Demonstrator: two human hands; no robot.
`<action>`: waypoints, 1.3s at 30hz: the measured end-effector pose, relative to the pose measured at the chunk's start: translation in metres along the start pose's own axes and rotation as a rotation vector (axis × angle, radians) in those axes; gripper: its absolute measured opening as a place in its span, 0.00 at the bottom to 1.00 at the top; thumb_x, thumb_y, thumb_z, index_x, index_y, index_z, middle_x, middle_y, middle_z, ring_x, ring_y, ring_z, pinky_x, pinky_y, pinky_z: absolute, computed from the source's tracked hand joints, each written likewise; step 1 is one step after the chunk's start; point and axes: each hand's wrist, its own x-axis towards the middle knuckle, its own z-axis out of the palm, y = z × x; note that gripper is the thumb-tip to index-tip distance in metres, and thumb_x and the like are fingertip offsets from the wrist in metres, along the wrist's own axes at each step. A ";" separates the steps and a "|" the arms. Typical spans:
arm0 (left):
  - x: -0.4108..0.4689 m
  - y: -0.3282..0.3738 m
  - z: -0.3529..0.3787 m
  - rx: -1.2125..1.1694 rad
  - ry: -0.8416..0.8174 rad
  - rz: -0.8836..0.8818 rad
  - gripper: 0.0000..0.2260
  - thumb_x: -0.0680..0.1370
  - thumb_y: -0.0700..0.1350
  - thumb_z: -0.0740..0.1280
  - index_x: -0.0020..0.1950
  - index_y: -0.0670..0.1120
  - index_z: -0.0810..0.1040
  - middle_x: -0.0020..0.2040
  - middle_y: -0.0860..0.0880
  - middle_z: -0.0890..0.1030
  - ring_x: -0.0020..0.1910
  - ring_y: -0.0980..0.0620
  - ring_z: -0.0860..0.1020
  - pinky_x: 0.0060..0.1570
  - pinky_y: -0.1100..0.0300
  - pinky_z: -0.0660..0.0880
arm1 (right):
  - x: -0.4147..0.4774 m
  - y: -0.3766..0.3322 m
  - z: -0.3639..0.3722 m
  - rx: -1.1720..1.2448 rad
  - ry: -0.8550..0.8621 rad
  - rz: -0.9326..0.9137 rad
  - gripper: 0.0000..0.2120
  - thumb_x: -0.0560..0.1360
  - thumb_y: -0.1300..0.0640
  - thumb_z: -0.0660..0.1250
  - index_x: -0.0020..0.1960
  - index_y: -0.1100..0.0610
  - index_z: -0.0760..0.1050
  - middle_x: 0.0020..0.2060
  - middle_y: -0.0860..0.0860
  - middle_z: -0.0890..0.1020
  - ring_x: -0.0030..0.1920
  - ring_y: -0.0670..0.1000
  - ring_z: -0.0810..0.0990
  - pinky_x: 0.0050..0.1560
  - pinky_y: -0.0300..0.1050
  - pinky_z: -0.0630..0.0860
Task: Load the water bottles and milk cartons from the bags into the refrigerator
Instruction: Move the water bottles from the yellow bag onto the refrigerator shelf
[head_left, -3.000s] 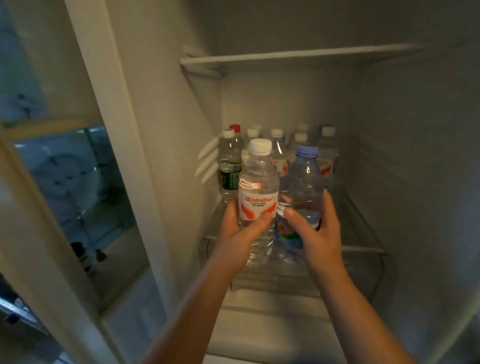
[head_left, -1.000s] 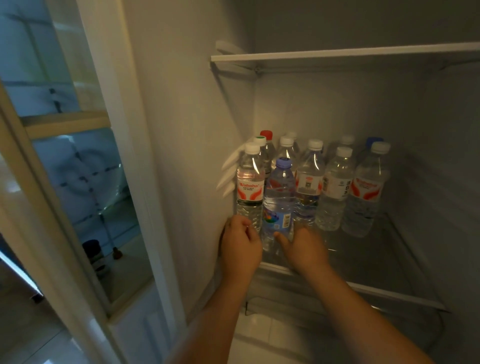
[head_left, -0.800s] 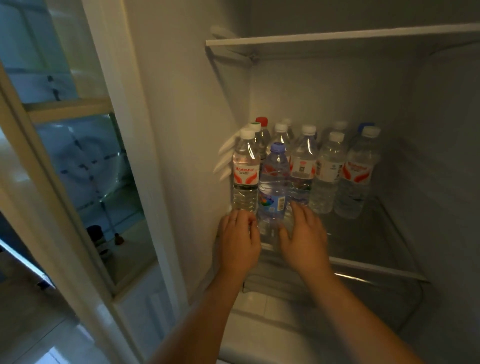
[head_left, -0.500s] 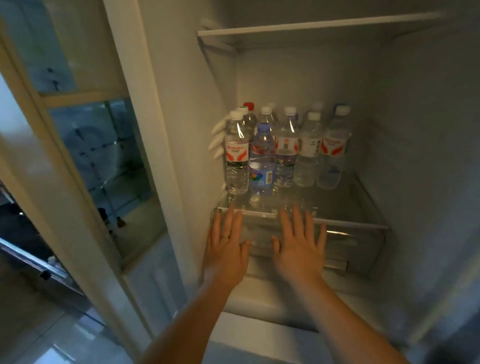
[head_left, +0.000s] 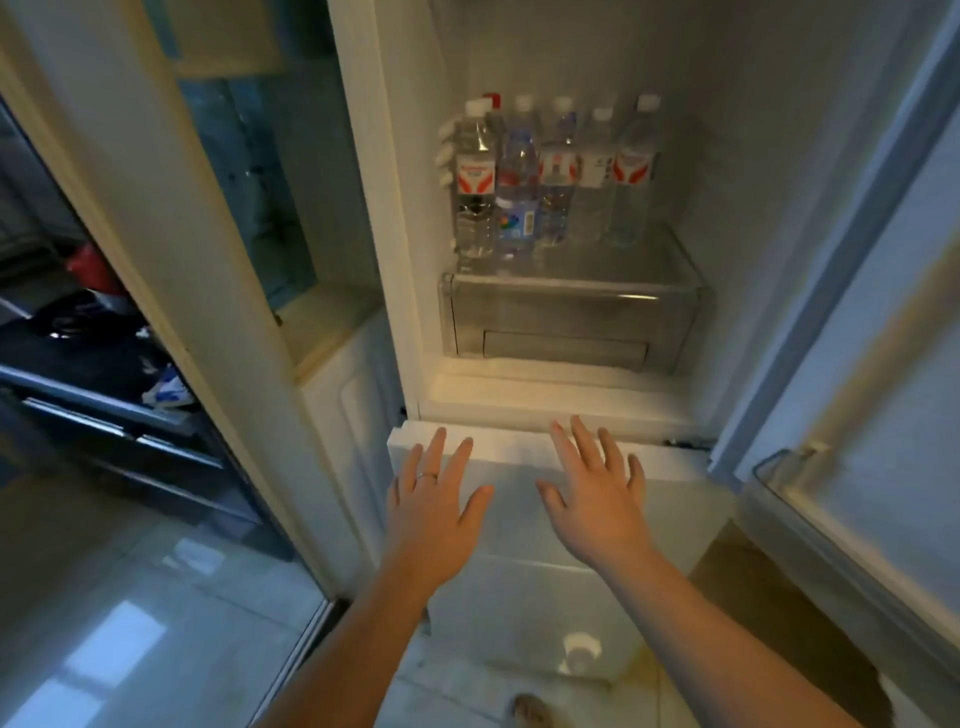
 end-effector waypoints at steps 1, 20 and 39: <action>-0.018 -0.004 -0.001 0.004 -0.006 0.005 0.30 0.79 0.67 0.47 0.79 0.59 0.51 0.81 0.53 0.45 0.80 0.46 0.44 0.76 0.45 0.49 | -0.018 -0.001 0.003 -0.011 0.004 -0.026 0.31 0.80 0.41 0.55 0.79 0.43 0.48 0.80 0.46 0.49 0.79 0.55 0.47 0.75 0.62 0.47; -0.299 0.016 0.059 -0.102 -0.157 -0.014 0.31 0.76 0.71 0.46 0.76 0.61 0.60 0.79 0.56 0.57 0.79 0.52 0.47 0.74 0.53 0.43 | -0.300 0.062 0.031 0.053 -0.180 -0.118 0.28 0.77 0.41 0.52 0.75 0.47 0.63 0.73 0.46 0.67 0.73 0.54 0.63 0.69 0.55 0.61; -0.554 0.281 0.176 -0.109 -0.322 0.031 0.31 0.75 0.69 0.47 0.75 0.59 0.64 0.78 0.55 0.62 0.78 0.50 0.54 0.75 0.45 0.55 | -0.600 0.308 -0.053 0.010 -0.274 -0.004 0.29 0.76 0.42 0.55 0.76 0.46 0.61 0.75 0.46 0.63 0.76 0.53 0.57 0.73 0.54 0.55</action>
